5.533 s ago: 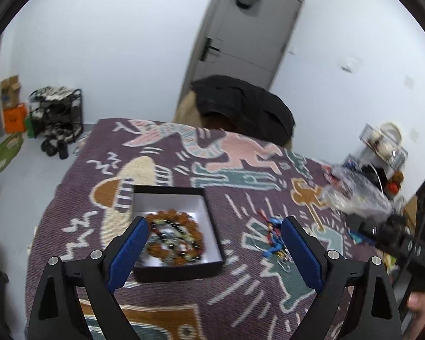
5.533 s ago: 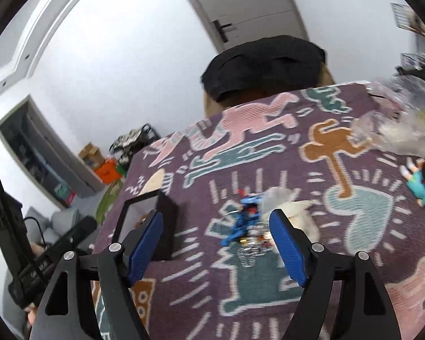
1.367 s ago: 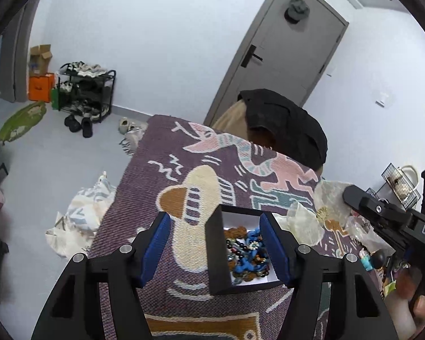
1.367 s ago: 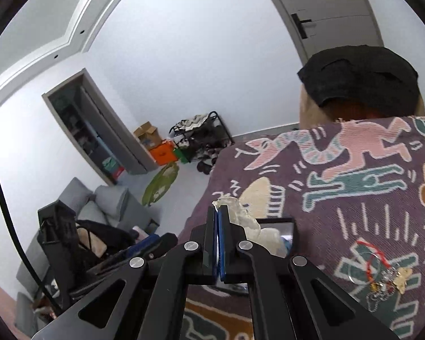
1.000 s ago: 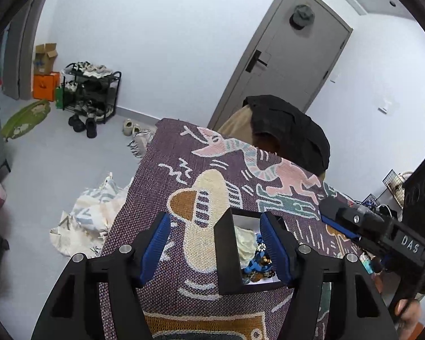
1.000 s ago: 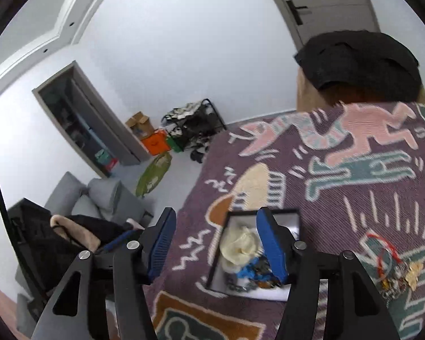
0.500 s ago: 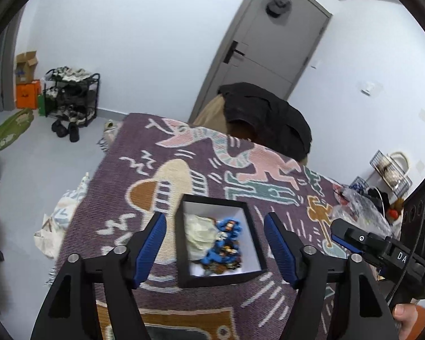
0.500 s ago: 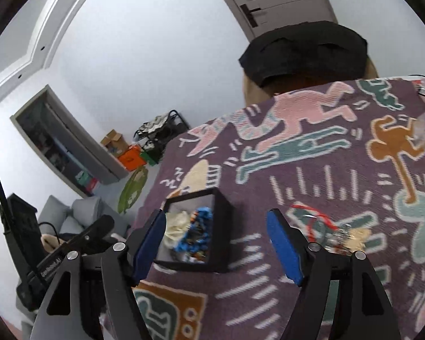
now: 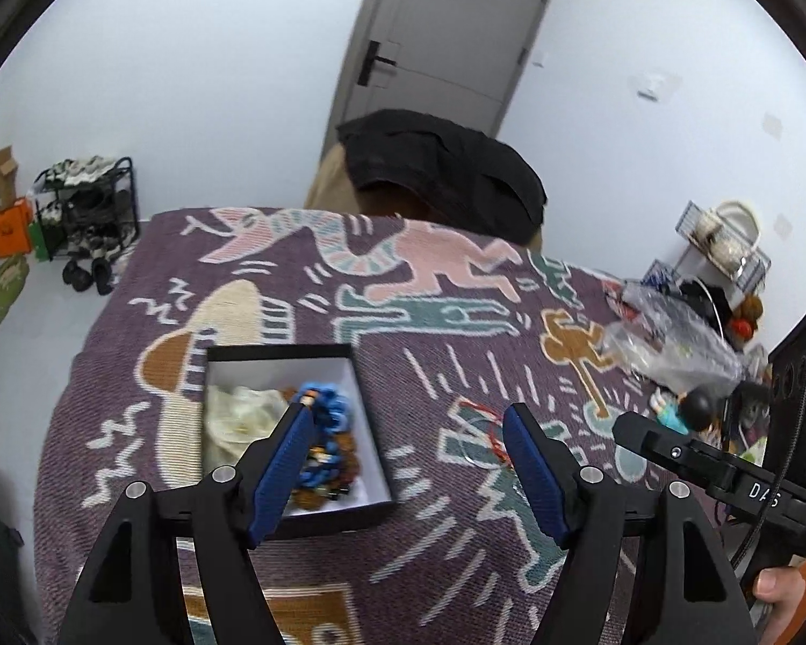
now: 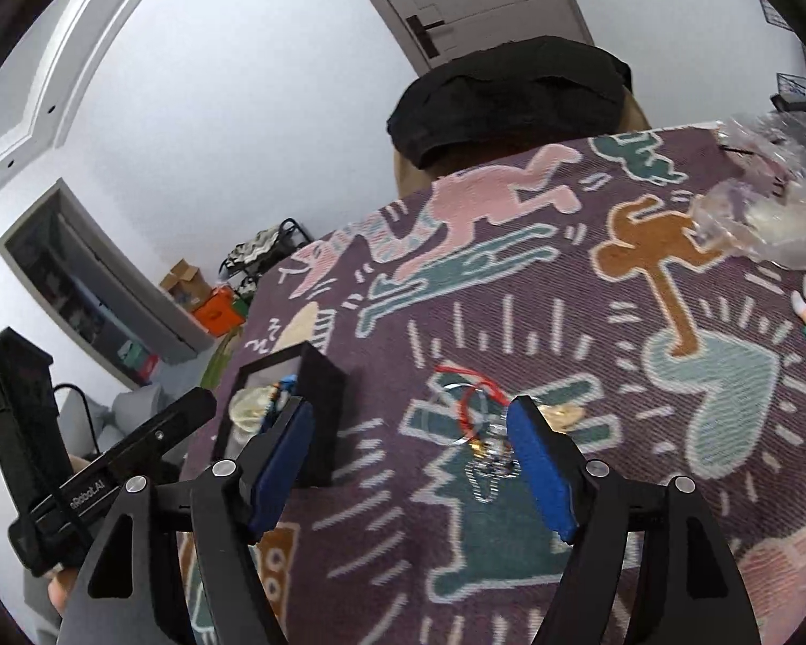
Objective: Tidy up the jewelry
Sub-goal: 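Move the left tool to the silver hoop earring and close on it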
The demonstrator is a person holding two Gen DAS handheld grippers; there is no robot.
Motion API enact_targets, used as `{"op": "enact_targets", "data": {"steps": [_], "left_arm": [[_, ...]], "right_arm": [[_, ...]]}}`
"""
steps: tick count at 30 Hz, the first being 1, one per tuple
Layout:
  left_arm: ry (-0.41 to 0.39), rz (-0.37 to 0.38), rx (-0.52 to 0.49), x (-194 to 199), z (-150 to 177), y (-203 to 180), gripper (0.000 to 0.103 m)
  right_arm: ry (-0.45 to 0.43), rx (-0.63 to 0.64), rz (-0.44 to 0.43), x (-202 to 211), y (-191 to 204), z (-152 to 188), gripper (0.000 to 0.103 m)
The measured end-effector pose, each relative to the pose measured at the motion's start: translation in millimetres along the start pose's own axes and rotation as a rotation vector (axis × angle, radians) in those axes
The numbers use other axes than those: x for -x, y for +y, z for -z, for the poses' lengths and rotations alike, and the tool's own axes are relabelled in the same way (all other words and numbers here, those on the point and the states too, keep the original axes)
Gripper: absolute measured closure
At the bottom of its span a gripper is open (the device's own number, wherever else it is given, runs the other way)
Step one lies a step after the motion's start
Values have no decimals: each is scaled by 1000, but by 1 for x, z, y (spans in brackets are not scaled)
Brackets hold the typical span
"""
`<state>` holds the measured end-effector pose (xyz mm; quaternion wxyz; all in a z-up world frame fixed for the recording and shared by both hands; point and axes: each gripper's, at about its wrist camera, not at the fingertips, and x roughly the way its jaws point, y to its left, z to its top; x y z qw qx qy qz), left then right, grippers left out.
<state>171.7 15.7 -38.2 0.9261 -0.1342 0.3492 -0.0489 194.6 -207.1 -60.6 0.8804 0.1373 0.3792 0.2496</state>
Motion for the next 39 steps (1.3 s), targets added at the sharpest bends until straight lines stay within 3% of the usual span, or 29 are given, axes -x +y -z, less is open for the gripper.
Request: {"op": "enact_targets", "data": {"steps": [6, 9, 18, 21, 23, 28, 33, 39], "left_arm": [[55, 1, -52, -21, 2, -25, 29], [80, -2, -65, -31, 2, -34, 29], [155, -3, -100, -61, 0, -56, 29], [179, -3, -116, -72, 1, -63, 37], [206, -5, -123, -80, 2, -66, 51], [270, -33, -137, -105, 8, -72, 69], [310, -100, -147, -125, 14, -69, 75], [364, -120, -136, -143, 23, -64, 87]], "right_arm": [[0, -21, 23, 3, -23, 2, 26], [-10, -41, 29, 7, -33, 3, 11], [-5, -101, 48, 7, -61, 4, 10], [-3, -120, 55, 6, -70, 4, 10], [-6, -132, 62, 7, -76, 5, 10], [-13, -156, 73, 9, -88, 5, 10], [-9, -166, 73, 7, -95, 7, 10], [7, -148, 79, -1, -93, 9, 12]]}}
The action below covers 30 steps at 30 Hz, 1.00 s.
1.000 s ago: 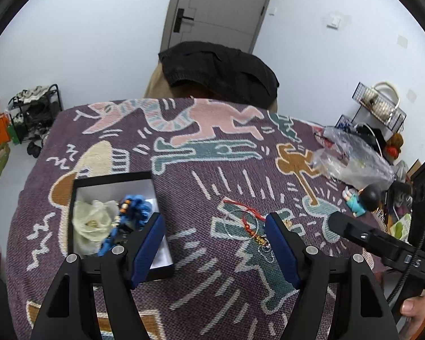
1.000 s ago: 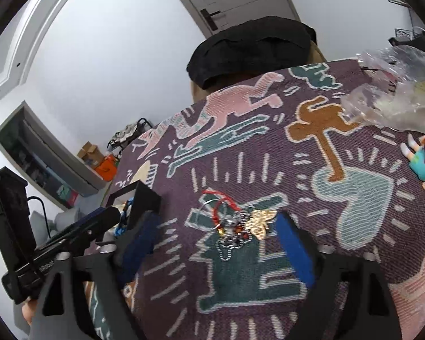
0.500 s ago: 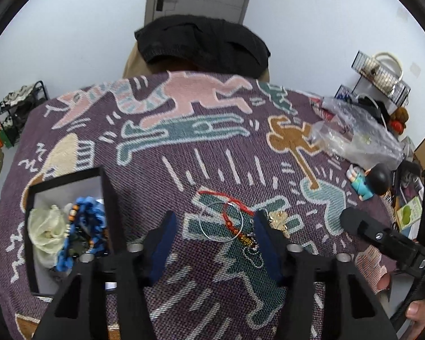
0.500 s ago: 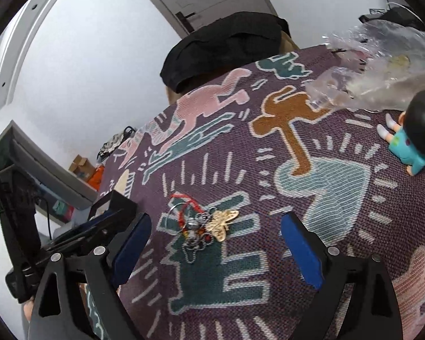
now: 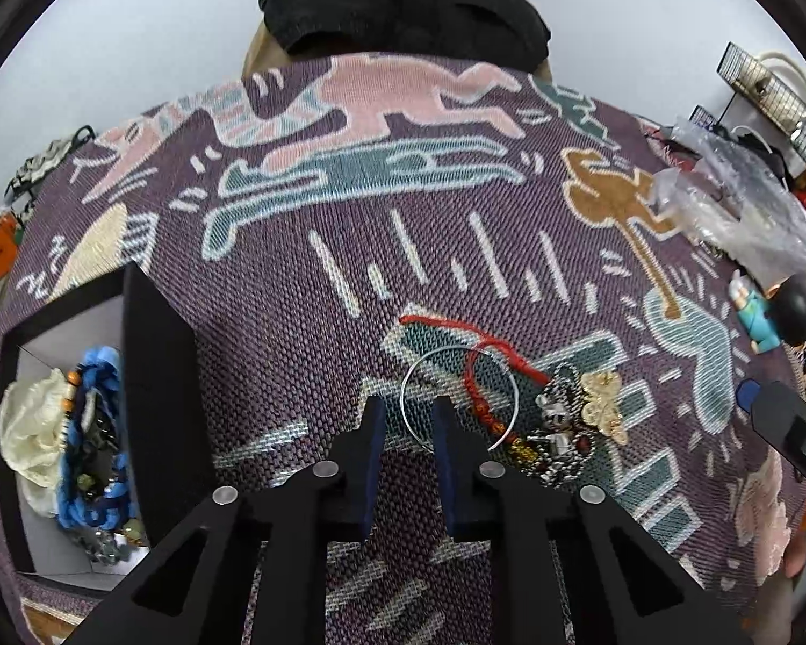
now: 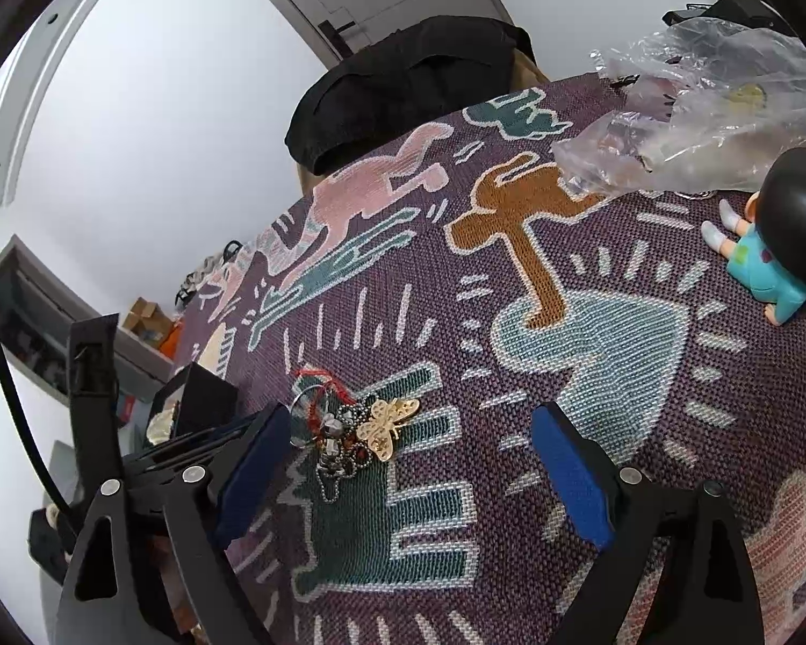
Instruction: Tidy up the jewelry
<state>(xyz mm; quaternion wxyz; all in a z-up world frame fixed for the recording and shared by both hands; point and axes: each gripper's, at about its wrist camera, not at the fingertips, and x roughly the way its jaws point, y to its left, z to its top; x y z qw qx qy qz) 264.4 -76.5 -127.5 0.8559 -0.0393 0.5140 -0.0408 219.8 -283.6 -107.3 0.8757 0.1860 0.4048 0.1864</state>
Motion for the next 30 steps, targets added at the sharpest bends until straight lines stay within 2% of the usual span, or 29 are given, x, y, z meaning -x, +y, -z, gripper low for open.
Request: {"op": "enact_targets", "data": {"steps": [4, 5, 7, 14, 17, 23, 25, 26, 30], "left_arm": [[-21, -21, -32, -3, 3, -5, 89], [-22, -18, -38, -3, 4, -5, 98], [-19, 2, -36, -3, 3, -3, 102], [-57, 50, -33, 10, 4, 0, 103], [-87, 61, -19, 21, 1, 5, 103], [-142, 74, -16, 44, 0, 9, 103], [-156, 79, -14, 49, -1, 11, 103], [-163, 83, -12, 52, -1, 12, 103], [-178, 89, -9, 60, -1, 15, 103]], "right_arm": [[25, 15, 3, -9, 3, 2, 20], [30, 18, 4, -11, 3, 3, 21], [43, 25, 5, -16, 5, 4, 26], [88, 49, 24, -35, 12, 9, 40], [104, 57, 37, -42, 16, 11, 53], [108, 50, 81, -52, 20, 13, 70], [106, 54, 96, -55, 21, 12, 78], [109, 56, 98, -57, 21, 12, 87], [86, 67, 109, -56, 21, 12, 90]]}}
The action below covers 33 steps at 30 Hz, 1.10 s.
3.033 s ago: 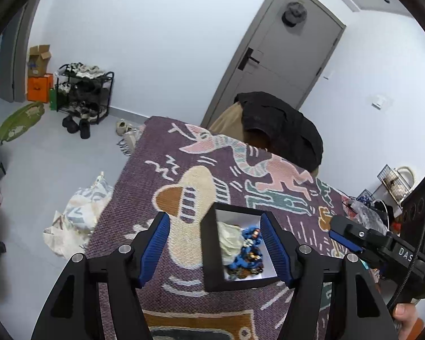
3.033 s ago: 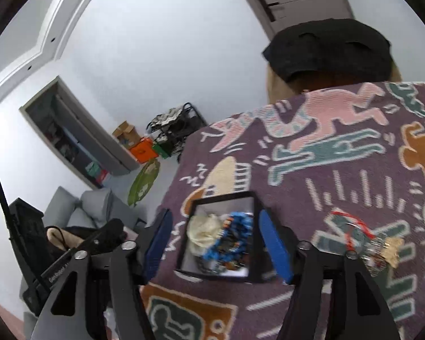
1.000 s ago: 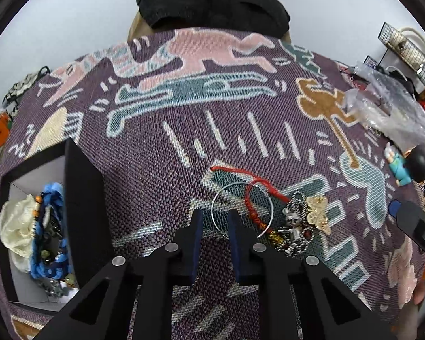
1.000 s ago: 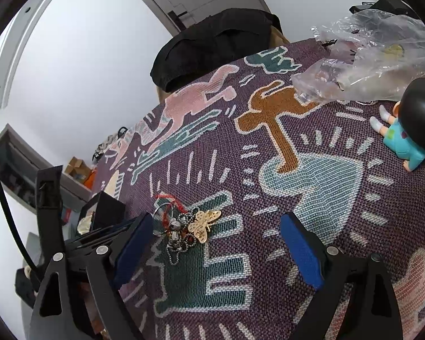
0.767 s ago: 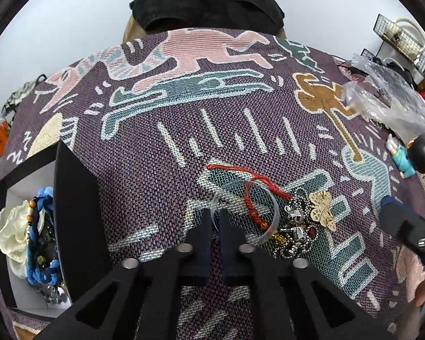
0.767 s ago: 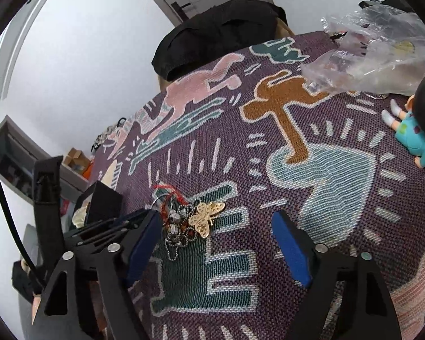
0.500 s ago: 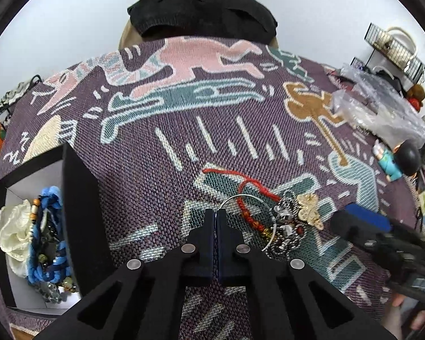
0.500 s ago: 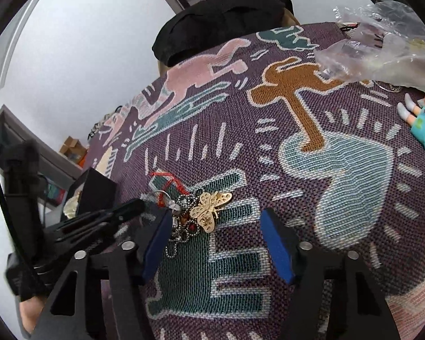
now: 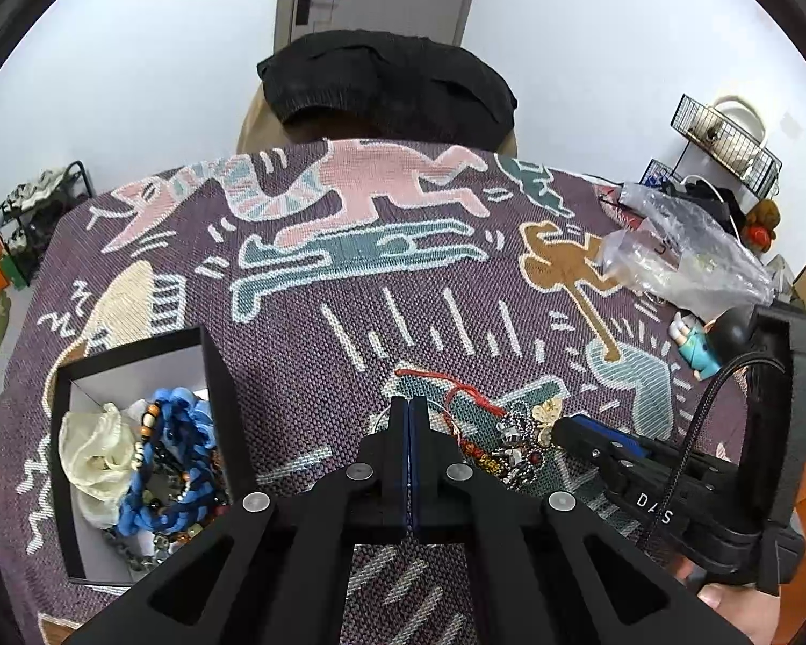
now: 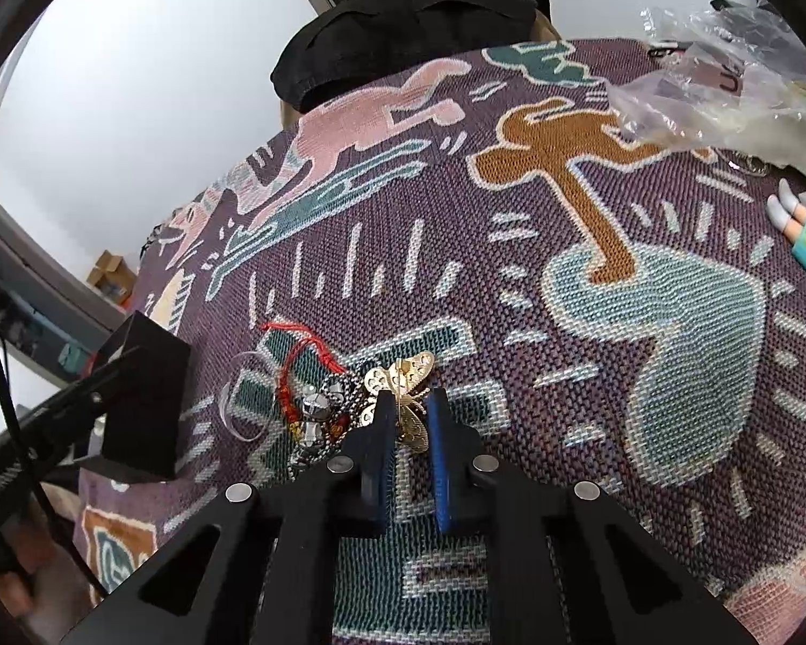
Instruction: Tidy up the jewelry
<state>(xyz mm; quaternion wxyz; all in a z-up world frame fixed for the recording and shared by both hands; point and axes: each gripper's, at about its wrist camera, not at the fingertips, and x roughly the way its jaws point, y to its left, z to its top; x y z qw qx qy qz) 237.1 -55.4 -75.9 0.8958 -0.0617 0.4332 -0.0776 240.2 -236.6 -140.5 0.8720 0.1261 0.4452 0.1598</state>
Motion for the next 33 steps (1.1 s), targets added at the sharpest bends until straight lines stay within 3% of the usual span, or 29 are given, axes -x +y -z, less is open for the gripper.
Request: {"op": "enact_targets", "data": {"steps": [10, 12, 14, 18, 24, 30, 33], "left_arm": [[148, -43, -9, -33, 5, -5, 100], [183, -39, 7, -43, 8, -3, 93], [194, -42, 16, -48, 9, 0, 78], [197, -66, -6, -52, 11, -5, 71], [188, -63, -29, -47, 13, -13, 50], [226, -128, -90, -54, 16, -19, 49], [247, -117, -91, -60, 17, -18, 49]], "right_arm": [[-78, -30, -1, 22, -15, -7, 90], [-82, -40, -5, 24, -20, -7, 90], [-88, -54, -9, 26, -25, -8, 90], [-95, -65, -10, 30, -32, -10, 90], [-95, -72, -18, 31, -36, -10, 90], [-94, -81, -25, 32, -40, -9, 90], [-99, -87, -28, 33, -41, -10, 90]]}}
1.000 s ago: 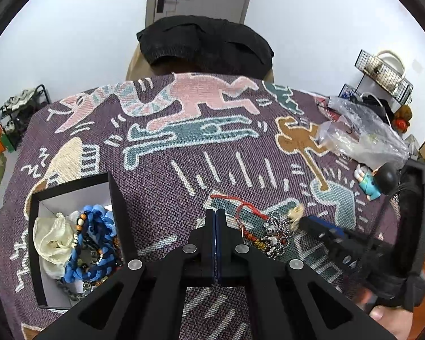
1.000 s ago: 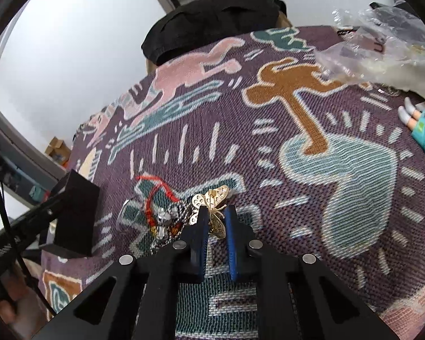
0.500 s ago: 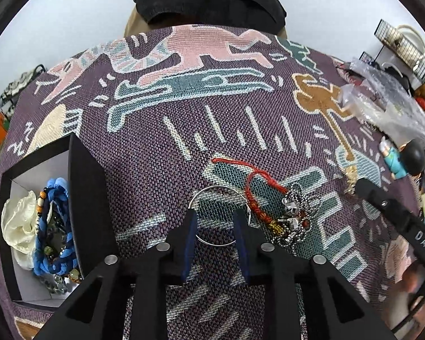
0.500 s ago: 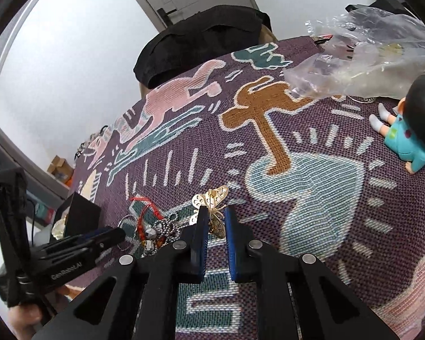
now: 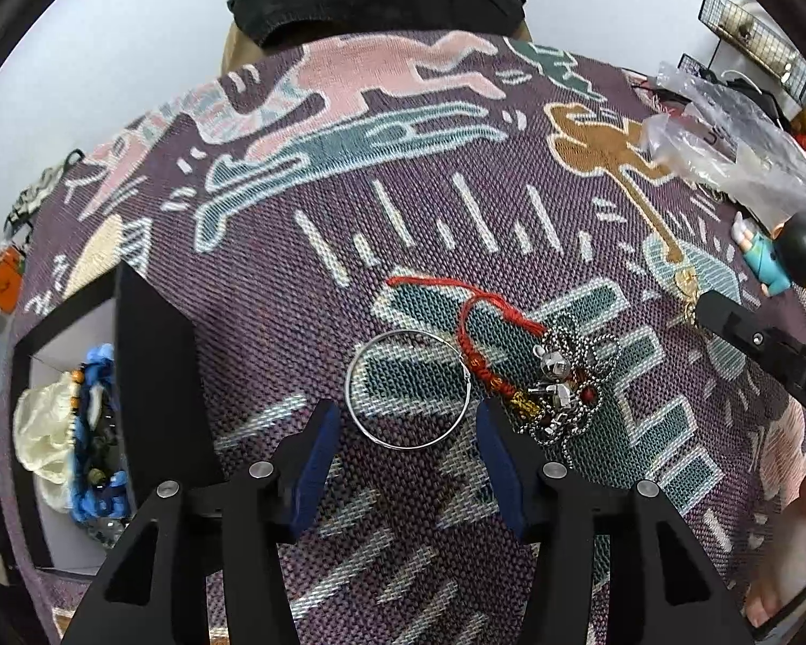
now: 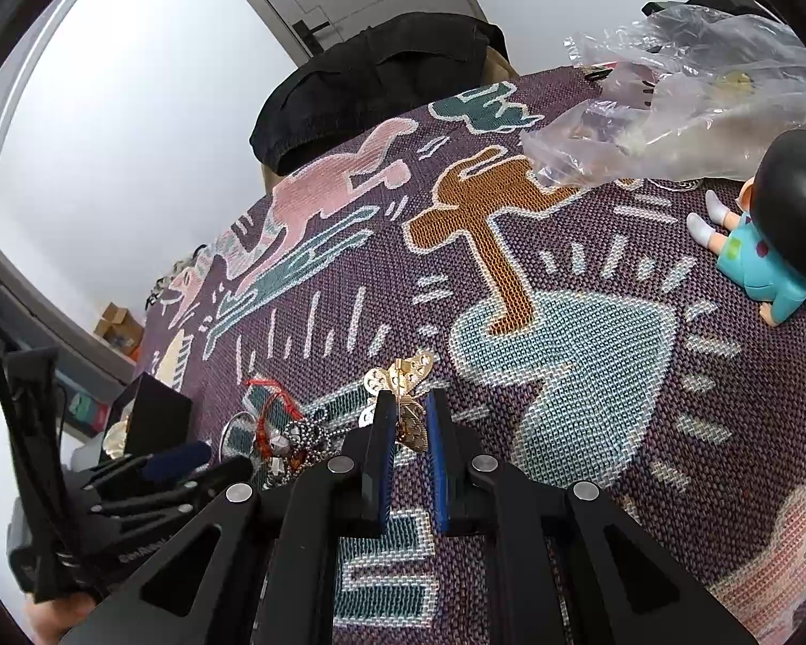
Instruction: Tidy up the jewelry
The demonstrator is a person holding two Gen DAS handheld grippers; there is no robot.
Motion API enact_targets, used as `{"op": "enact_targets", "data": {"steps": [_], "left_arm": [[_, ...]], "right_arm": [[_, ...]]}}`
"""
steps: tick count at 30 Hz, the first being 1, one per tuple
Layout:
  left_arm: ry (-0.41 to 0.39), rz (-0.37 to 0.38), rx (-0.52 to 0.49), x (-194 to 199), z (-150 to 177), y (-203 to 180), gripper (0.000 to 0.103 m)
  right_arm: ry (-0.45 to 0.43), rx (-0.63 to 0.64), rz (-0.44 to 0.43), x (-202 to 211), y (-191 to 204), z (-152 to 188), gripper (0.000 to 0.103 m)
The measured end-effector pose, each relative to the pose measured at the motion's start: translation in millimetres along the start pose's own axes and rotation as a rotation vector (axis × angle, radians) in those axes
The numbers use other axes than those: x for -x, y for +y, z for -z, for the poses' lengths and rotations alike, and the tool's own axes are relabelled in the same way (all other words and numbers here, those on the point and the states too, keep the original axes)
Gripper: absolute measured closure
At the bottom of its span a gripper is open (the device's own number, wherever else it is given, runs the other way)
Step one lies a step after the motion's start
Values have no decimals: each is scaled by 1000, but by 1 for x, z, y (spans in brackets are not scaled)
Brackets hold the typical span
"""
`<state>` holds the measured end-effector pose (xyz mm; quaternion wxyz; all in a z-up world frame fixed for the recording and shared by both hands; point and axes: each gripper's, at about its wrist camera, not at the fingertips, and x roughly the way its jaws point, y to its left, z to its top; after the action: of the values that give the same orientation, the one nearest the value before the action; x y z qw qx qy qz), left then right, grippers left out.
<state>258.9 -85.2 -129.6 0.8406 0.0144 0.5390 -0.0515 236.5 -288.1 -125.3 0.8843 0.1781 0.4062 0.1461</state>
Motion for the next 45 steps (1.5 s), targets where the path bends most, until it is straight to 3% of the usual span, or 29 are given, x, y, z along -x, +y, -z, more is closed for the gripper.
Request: {"op": "enact_targets", "data": {"steps": [16, 23, 33, 45], "left_arm": [[-38, -2, 39, -4, -13, 7, 52], [-124, 7, 56, 32, -12, 17, 52], [-219, -13, 98, 86, -4, 61, 51], [-246, -36, 182, 102, 19, 118, 51]], "right_arm": [[-5, 2, -12, 3, 3, 2, 90], [-19, 31, -44, 9, 20, 2, 90], [-37, 104, -98, 17, 62, 6, 90], [-24, 190, -124, 15, 107, 18, 90]]}}
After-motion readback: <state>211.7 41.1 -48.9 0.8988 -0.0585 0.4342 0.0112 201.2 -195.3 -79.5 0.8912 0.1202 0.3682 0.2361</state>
